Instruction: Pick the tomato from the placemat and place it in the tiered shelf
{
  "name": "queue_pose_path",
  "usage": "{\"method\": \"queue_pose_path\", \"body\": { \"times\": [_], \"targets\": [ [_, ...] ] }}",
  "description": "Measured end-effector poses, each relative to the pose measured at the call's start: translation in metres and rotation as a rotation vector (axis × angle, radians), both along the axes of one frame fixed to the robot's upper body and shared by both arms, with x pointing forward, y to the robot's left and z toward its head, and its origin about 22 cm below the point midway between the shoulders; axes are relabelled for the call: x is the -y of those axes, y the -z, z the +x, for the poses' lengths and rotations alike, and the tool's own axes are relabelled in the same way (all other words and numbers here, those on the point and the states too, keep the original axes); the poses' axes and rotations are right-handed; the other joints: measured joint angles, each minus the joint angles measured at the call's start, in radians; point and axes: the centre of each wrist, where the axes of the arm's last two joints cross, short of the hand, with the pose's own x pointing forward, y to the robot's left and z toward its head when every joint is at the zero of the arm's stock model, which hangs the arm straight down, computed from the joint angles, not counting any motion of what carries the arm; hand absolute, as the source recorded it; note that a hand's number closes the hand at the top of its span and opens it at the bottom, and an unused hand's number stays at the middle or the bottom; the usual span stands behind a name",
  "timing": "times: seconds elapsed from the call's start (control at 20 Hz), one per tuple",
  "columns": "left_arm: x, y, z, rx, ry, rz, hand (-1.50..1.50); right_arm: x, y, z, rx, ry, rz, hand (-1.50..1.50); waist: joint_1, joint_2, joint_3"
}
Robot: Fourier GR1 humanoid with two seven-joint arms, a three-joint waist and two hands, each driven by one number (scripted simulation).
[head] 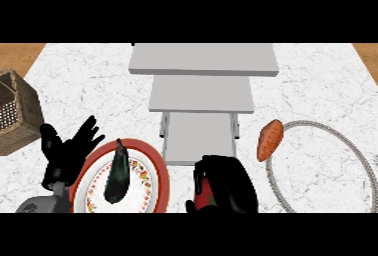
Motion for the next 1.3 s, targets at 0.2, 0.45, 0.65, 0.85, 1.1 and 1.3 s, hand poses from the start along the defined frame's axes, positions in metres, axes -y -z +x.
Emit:
{"method": "queue_pose_path", "body": {
  "times": [0.2,0.45,0.65,0.85,1.1,1.3],
  "targets": [
    [-0.002,-0.001,0.002,-0.016,-0.011,0.013,0.00,-0.035,-0.045,-0.027,0.139,0.026,0.040,1.50,-0.010,-0.004,0.000],
    [-0.004,0.001,-0.001,-0.017,-0.019,0.005,0.00,-0.046,-0.092,-0.053,0.314,0.072,0.081,1.50,-0.018,-0.007,0.000],
    [-0.002,0.002,-0.004,-0.016,-0.022,0.007,0.00,-0.043,-0.121,-0.061,0.422,0.088,0.112,1.50,-0.023,-0.010,0.000],
    [-0.003,0.002,-0.005,-0.012,-0.022,0.005,0.00,-0.038,-0.148,-0.056,0.497,0.114,0.136,1.50,-0.024,-0.008,-0.001],
    [0.000,0.003,-0.005,-0.004,-0.022,0.008,0.00,-0.035,-0.177,-0.039,0.553,0.162,0.163,1.50,-0.022,-0.006,0.000],
    [0.003,0.002,-0.003,-0.002,-0.023,0.012,0.00,-0.036,-0.203,-0.017,0.582,0.205,0.174,1.50,-0.017,-0.003,0.001]
  ]
}}
